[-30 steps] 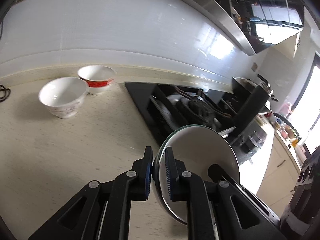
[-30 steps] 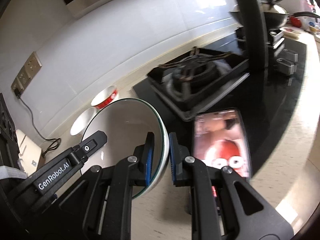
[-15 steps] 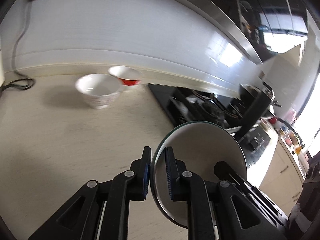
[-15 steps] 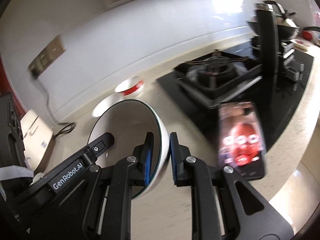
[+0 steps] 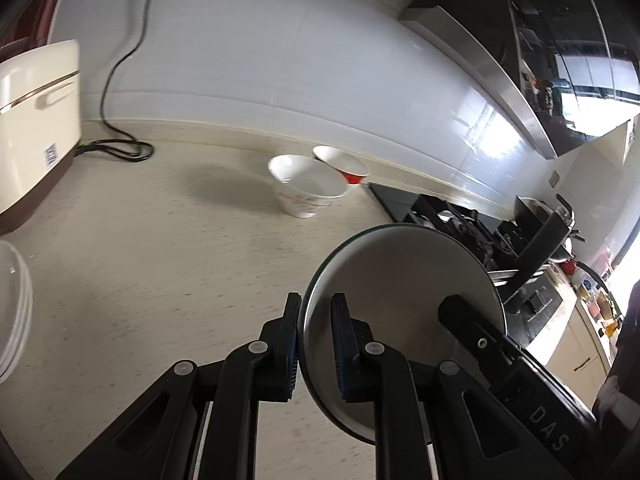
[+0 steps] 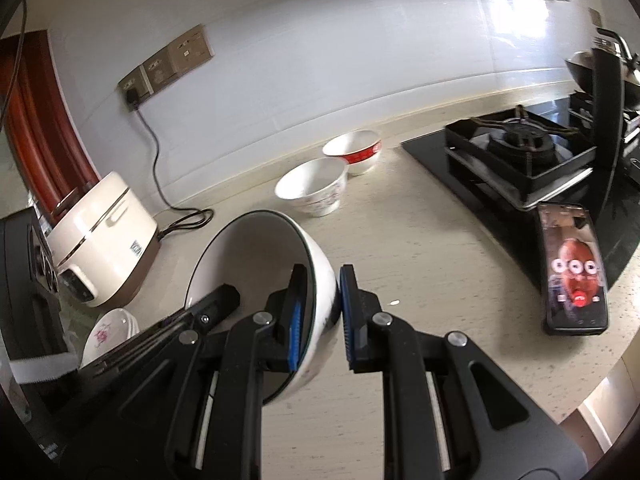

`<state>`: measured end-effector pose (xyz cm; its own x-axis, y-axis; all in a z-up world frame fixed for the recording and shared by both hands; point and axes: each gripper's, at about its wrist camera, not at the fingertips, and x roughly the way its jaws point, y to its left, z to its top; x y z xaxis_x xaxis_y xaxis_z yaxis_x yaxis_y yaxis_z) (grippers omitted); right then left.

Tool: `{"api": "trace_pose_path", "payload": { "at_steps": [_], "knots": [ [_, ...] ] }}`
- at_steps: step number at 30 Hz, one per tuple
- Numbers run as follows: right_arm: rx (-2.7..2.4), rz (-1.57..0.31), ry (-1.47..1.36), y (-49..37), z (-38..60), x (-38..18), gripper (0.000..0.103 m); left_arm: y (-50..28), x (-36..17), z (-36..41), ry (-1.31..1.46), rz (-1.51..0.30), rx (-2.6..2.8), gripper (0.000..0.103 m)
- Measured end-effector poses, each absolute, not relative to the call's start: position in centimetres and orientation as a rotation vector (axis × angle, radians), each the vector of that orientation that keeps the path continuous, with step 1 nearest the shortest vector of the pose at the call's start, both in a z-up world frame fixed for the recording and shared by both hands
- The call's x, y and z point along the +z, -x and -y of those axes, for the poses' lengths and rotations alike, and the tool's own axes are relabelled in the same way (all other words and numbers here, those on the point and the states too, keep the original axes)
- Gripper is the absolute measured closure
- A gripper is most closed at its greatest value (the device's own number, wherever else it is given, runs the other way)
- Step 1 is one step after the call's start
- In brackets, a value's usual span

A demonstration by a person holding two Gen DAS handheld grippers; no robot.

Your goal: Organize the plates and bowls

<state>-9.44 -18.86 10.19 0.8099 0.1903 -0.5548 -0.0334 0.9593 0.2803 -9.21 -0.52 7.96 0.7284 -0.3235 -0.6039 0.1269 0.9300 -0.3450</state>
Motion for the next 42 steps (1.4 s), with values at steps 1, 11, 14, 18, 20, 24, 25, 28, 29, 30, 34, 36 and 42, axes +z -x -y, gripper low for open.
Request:
{"api": "trace_pose_path", "payload": {
  "at_steps": [1, 11, 14, 18, 20, 24, 25, 28, 29, 30, 34, 36, 42],
  "knots": [
    [0.132, -0.623, -0.26, 9.4, 18.3, 10.1, 0.083, 9.3, 7.9, 0.0, 0.296, -0.715, -0.244, 0.089],
    [0.239, -0.707, -0.218, 7.1, 12.8, 8.4, 0.083, 9.2, 6.1, -5.5, 0.336, -0.744, -0.129, 0.088],
    [0.267, -0.741, -0.203, 6.2, 11.4, 7.8, 0.083, 8.7, 5.5, -7.0, 0.354, -0.756, -0.1, 0.087],
    [0.296, -0.786, -0.189, 4.8, 9.6, 6.9, 0.083, 7.9, 4.6, -8.4, 0.356, -0.775, -0.052, 0.086],
    [0.312, -0.804, -0.187, 4.2, 8.9, 6.5, 0.083, 7.7, 4.2, -9.1, 0.36, -0.781, -0.031, 0.086],
    [0.347, -0.843, -0.185, 3.1, 7.0, 5.5, 0.083, 7.1, 3.4, -11.0, 0.374, -0.799, 0.012, 0.086],
    [0.351, -0.847, -0.183, 2.9, 6.6, 5.3, 0.083, 7.0, 3.3, -11.3, 0.375, -0.802, 0.019, 0.086],
    [0.356, -0.859, -0.171, 2.6, 5.8, 4.8, 0.083, 6.8, 2.9, -11.7, 0.369, -0.809, 0.042, 0.086],
    [0.358, -0.864, -0.17, 2.5, 5.6, 4.6, 0.082, 6.8, 2.8, -11.8, 0.37, -0.812, 0.047, 0.086],
    [0.361, -0.868, -0.171, 2.4, 5.5, 4.5, 0.082, 6.7, 2.6, -11.8, 0.368, -0.816, 0.054, 0.086],
    [0.382, -0.913, -0.19, 1.4, 5.5, 3.5, 0.08, 6.4, 2.2, -11.9, 0.358, -0.824, 0.073, 0.086],
    [0.385, -0.937, -0.198, 1.0, 5.4, 2.8, 0.078, 6.1, 1.8, -11.9, 0.362, -0.836, 0.081, 0.085],
    [0.412, -0.943, -0.252, 0.5, 6.5, 2.3, 0.065, 5.8, 1.7, -11.2, 0.331, -0.839, 0.089, 0.078]
  ]
}}
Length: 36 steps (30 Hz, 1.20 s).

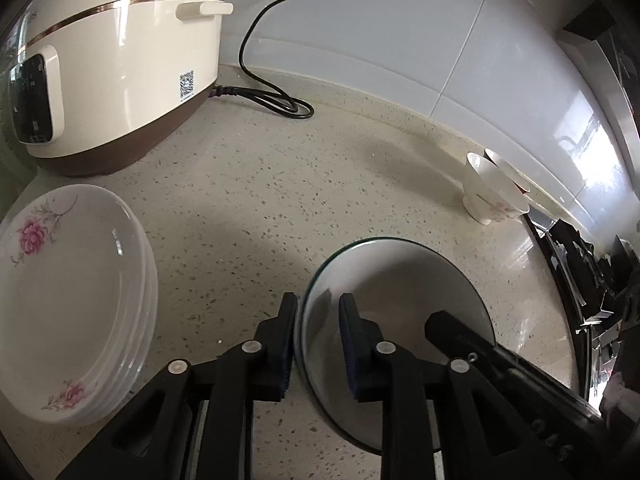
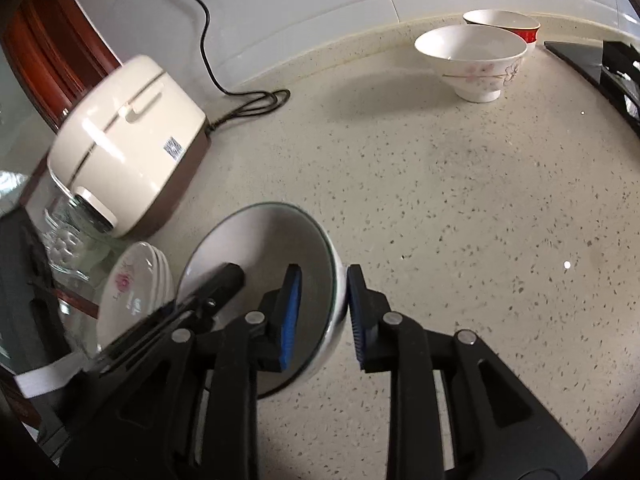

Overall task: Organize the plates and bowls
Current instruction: 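Lower the green-rimmed bowl beside the plate stack and open both tools, then move both open tools toward the white floral bowl by the wall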

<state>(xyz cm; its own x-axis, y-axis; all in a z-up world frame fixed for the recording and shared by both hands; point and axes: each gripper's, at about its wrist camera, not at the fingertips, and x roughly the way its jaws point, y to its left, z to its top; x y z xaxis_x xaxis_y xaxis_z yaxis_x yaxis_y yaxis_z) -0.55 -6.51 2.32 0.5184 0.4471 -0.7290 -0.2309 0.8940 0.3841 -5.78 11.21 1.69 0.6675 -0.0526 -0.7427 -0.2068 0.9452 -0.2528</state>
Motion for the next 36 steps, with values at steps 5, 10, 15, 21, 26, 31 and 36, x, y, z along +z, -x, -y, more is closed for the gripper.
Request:
{"api": "trace_pose_path", "payload": {
  "at_steps": [5, 10, 15, 21, 26, 31, 36],
  "knots": [
    [0.384, -0.846, -0.342, 1.4, 10.5, 4.1, 0.044, 6.1, 2.5, -11.2, 0.325, -0.816, 0.135, 0.044],
    [0.317, -0.726, -0.424, 3.1, 16.6, 6.1, 0.043, 7.3, 5.8, -9.8, 0.257, -0.674, 0.186, 0.031],
    [0.176, -0.582, -0.477, 5.5, 22.9, 8.1, 0.035, 7.8, 9.1, -5.0, 0.169, -0.559, 0.082, 0.019],
    [0.049, -0.513, -0.517, 6.5, 27.9, 9.2, 0.023, 4.9, 9.6, 2.0, 0.155, -0.626, -0.131, 0.014],
    [0.013, -0.564, -0.55, 4.4, 29.3, 8.7, 0.019, 1.3, 8.4, 5.5, 0.165, -0.702, -0.157, 0.014],
    [0.024, -0.616, -0.568, 0.1, 28.9, 8.2, 0.019, -2.9, 7.5, 5.0, 0.332, -0.786, -0.068, 0.014],
    [0.043, -0.666, -0.56, -4.8, 28.4, 7.8, 0.019, -6.6, 6.6, 3.6, 0.465, -0.821, 0.009, 0.014]
  ]
}}
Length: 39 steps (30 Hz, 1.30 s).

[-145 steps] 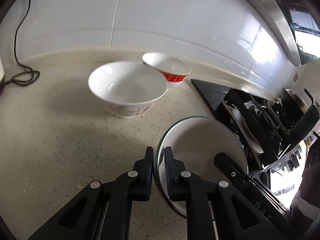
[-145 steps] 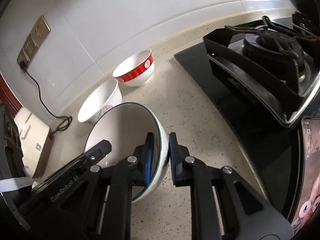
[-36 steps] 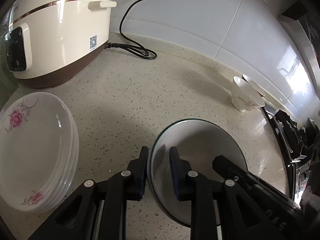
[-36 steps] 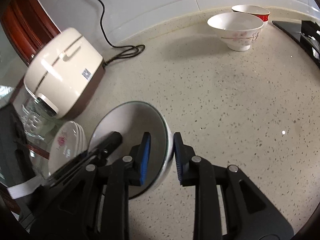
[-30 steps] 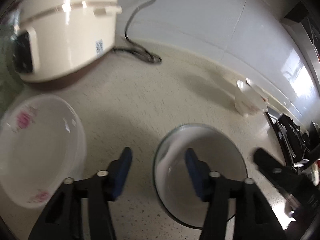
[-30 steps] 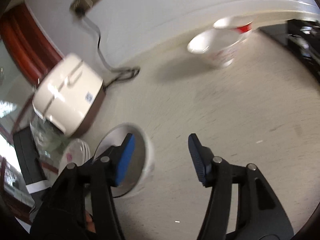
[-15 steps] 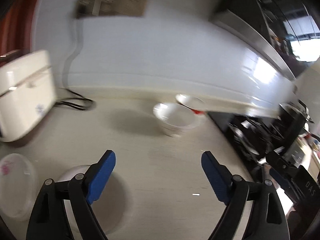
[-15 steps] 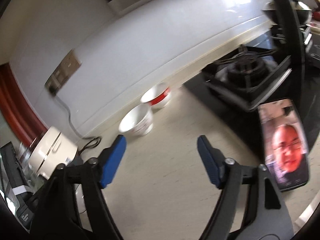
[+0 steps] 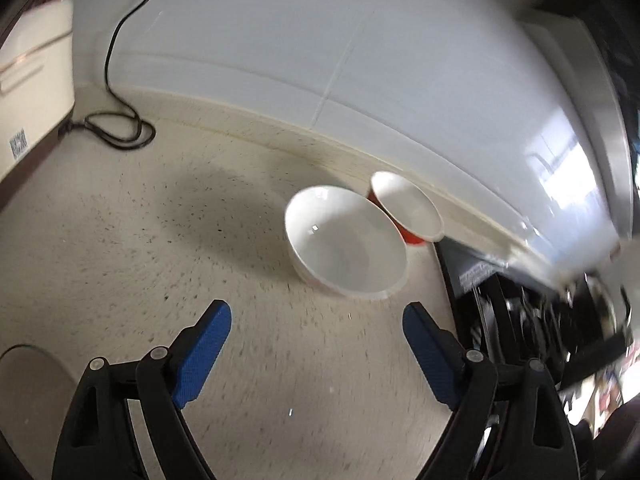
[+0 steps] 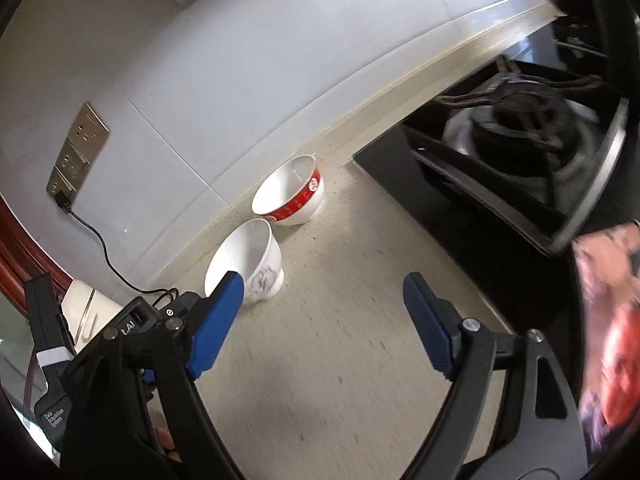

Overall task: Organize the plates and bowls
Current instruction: 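Move both open tools toward the white floral bowl by the wall, then grasp the white floral bowl rim with both tools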

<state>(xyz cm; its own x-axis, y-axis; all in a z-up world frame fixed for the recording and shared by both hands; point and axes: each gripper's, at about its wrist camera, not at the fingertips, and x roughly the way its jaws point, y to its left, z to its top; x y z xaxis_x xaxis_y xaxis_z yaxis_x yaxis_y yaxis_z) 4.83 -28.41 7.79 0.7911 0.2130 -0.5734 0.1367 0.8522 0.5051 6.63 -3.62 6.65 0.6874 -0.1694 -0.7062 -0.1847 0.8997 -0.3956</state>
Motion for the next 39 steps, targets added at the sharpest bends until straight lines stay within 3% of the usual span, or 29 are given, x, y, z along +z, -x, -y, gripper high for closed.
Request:
{"api": "trace_pose_path", "payload": {
  "at_steps": [14, 16, 19, 22, 23, 24, 25, 26, 28, 29, 32, 39],
  "knots": [
    [0.14, -0.805, -0.473, -13.8, 23.2, 4.8, 0.019, -11.5, 2.3, -1.1, 0.71, -0.885, 0.274, 0.014],
    [0.15, -0.828, -0.44, -14.3, 22.5, 3.9, 0.024, -11.7, 2.0, -1.1, 0.712, -0.874, 0.272, 0.014],
    [0.186, -0.86, -0.433, -14.7, 22.1, 2.9, 0.034, -12.2, 1.7, -0.7, 0.684, -0.863, 0.273, 0.014],
    [0.226, -0.834, -0.423, -14.2, 21.9, 3.3, 0.053, -12.5, 1.4, 0.1, 0.643, -0.838, 0.268, 0.014],
    [0.23, -0.818, -0.4, -13.9, 21.7, 3.6, 0.07, -12.6, 1.3, 0.3, 0.629, -0.831, 0.26, 0.015],
    [0.241, -0.809, -0.387, -13.7, 21.6, 3.7, 0.079, -12.8, 1.2, 0.4, 0.616, -0.829, 0.245, 0.016],
    [0.253, -0.801, -0.374, -13.4, 21.5, 3.9, 0.081, -12.9, 1.2, 0.6, 0.606, -0.828, 0.232, 0.028],
    [0.263, -0.796, -0.376, -13.3, 21.5, 3.9, 0.082, -13.0, 1.2, 0.8, 0.597, -0.827, 0.197, 0.051],
    [0.283, -0.795, -0.4, -13.0, 22.0, 3.9, 0.083, -13.2, 0.8, 1.5, 0.619, -0.845, 0.085, 0.076],
    [0.286, -0.799, -0.41, -12.9, 22.3, 3.8, 0.084, -13.2, 0.9, 2.0, 0.608, -0.852, 0.069, 0.083],
    [0.274, -0.816, -0.434, -12.9, 22.9, 3.3, 0.087, -12.5, 2.0, 4.1, 0.477, -0.829, 0.066, 0.091],
    [0.296, -0.823, -0.605, -12.1, 26.0, 2.3, 0.092, -10.9, 2.5, 5.5, 0.399, -0.81, 0.016, 0.09]
  ]
}}
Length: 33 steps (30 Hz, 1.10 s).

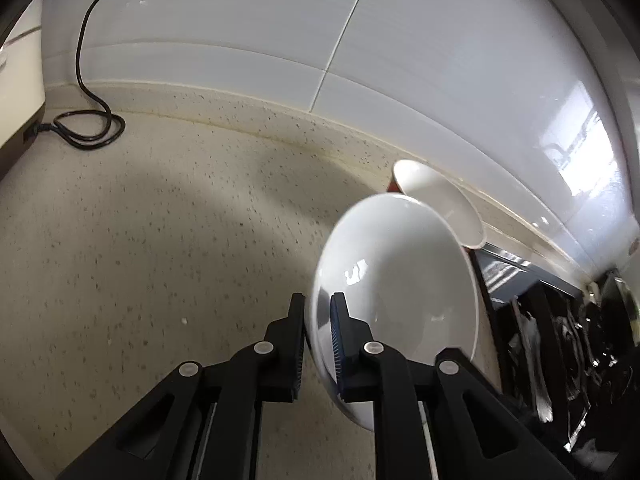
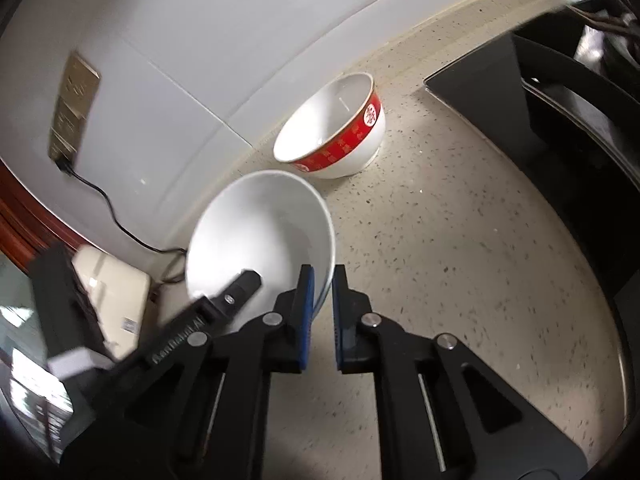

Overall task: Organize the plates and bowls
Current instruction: 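Grasp the white floral bowl rim with both tools, then carry the white floral bowl with both tools over the green-rimmed bowl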

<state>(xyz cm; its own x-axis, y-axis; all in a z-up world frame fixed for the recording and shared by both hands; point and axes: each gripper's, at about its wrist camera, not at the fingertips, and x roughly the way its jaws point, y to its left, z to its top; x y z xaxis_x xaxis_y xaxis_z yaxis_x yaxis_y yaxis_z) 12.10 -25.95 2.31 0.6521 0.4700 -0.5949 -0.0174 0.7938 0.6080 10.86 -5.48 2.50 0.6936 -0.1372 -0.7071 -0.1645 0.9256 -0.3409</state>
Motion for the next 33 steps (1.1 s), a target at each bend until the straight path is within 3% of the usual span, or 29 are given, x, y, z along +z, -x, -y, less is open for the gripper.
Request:
{"api": "trace_pose_path", "payload": {
  "at_steps": [13, 33],
  "knots": [
    [0.164, -0.582, -0.532, -0.6, 27.3, 7.6, 0.093, -2.8, 6.8, 9.2, 0.28, -0.706, -0.189, 0.088],
    [0.035, -0.498, -0.432, 13.4, 28.4, 10.2, 0.092, 9.6, 8.8, 11.0, 0.184, -0.716, -0.43, 0.082]
  ]
}}
